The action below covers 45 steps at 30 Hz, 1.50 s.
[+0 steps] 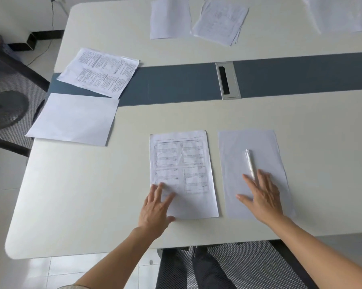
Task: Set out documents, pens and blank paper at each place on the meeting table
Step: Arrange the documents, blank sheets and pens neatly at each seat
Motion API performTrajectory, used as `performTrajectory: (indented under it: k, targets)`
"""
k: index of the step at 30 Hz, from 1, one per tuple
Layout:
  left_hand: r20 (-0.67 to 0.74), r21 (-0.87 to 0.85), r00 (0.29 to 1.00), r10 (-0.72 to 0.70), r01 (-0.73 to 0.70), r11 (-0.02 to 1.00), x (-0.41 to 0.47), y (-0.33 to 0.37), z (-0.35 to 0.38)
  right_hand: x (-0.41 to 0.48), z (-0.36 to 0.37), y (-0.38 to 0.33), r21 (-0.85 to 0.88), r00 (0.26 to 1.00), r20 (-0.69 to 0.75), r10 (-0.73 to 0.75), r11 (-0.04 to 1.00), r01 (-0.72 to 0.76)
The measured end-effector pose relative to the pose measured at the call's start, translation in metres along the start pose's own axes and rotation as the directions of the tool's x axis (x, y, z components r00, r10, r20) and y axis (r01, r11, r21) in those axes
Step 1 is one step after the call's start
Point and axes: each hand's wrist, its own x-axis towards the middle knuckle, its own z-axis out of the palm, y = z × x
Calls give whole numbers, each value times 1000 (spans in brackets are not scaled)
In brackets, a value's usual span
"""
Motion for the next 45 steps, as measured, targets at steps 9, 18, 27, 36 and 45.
performTrajectory:
  k: [9,18,27,36,45]
  targets:
    - [14,13,999,34,-34,999,5,12,0,5,1,7,3,996,-78,-47,999,48]
    - [4,2,1000,1,-1,1000,14,18,-5,11,-1,9,30,995,-99,-24,999,27]
    - [-2,-15,1000,-25,25,1000,9,19,-11,8,-13,2,43,997,-70,-25,999,28]
    - [-74,-740,941,-330,170,651,-82,18,-54,-47,-56,-77,588,988,23,-153,801,111]
    - [37,-975,817,-576,157,159,-268,-36,-23,-145,-45,-188,714,884,206,-419,683,157]
